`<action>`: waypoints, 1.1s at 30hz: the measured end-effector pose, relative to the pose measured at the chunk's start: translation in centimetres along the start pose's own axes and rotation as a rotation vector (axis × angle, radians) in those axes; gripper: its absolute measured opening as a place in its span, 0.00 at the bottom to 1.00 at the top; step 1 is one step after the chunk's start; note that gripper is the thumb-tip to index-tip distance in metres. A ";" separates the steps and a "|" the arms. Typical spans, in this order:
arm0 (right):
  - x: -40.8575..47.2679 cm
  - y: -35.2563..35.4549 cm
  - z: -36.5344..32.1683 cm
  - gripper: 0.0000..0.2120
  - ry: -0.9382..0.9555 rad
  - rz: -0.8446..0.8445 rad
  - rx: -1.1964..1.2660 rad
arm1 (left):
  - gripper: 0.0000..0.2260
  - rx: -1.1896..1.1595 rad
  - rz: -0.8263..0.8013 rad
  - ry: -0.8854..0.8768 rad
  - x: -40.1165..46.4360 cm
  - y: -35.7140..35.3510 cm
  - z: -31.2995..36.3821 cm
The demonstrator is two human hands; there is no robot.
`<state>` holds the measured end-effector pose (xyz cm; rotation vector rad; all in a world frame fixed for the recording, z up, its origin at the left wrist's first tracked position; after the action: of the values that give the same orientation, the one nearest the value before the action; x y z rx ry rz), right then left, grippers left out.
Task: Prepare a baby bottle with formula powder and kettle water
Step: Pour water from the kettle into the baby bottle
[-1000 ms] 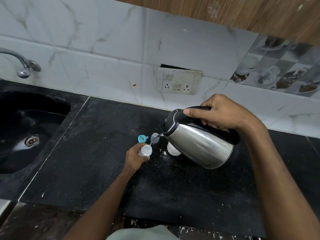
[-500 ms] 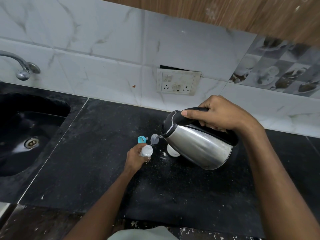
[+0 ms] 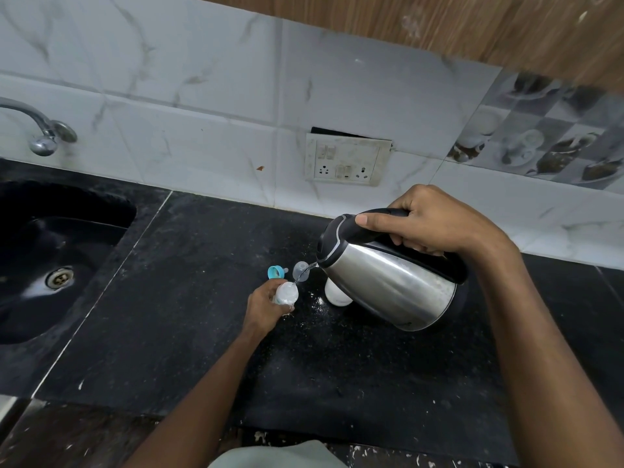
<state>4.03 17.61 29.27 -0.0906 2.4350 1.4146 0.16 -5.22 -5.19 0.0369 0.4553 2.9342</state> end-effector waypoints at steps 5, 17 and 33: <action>0.0 0.2 0.1 0.35 0.008 0.005 -0.005 | 0.25 0.004 0.003 0.005 0.1 -0.1 -0.1; 0.3 -0.1 0.3 0.35 0.027 -0.013 0.002 | 0.25 0.000 0.004 -0.016 0.6 -0.5 0.8; 2.5 -4.5 5.7 0.32 -0.109 -0.035 0.329 | 0.24 -0.116 0.074 -0.088 1.4 0.0 3.6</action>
<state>4.06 20.48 22.13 0.0205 2.5230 0.9607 -1.00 -3.85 -1.76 0.1705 0.2762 3.0112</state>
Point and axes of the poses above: each hand's wrist, its own x-axis towards the middle knuckle, its own y-axis out of the back of the hand, z = x × y, the point moved 4 cm from there along x, towards the middle knuckle, and after that the axes turned 13 degrees about -y, right-handed, at the moved point
